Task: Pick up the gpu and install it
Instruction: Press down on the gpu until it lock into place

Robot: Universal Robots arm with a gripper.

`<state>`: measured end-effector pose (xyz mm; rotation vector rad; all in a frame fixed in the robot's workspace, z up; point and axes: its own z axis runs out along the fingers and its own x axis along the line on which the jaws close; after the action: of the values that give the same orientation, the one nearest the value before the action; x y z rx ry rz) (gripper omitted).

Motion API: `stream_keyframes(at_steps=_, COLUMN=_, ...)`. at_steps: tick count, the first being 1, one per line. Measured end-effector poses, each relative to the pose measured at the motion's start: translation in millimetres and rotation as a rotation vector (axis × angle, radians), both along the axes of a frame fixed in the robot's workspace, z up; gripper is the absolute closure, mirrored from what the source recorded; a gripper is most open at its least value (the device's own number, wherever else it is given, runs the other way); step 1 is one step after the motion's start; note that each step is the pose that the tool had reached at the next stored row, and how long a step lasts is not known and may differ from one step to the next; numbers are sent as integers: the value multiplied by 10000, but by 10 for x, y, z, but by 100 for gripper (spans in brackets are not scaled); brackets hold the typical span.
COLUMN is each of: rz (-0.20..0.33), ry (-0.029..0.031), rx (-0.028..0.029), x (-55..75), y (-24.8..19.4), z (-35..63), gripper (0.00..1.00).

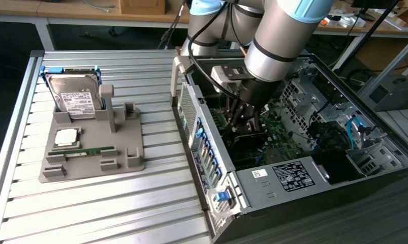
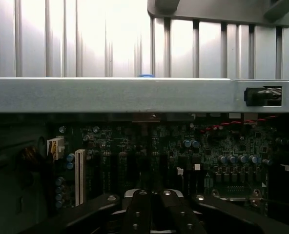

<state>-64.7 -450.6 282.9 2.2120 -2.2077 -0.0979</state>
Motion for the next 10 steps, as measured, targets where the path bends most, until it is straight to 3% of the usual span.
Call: stream_keyframes(at_steps=10, rz=-1, ry=7, rx=-7, x=-3, y=-1, z=-70, gripper=90)
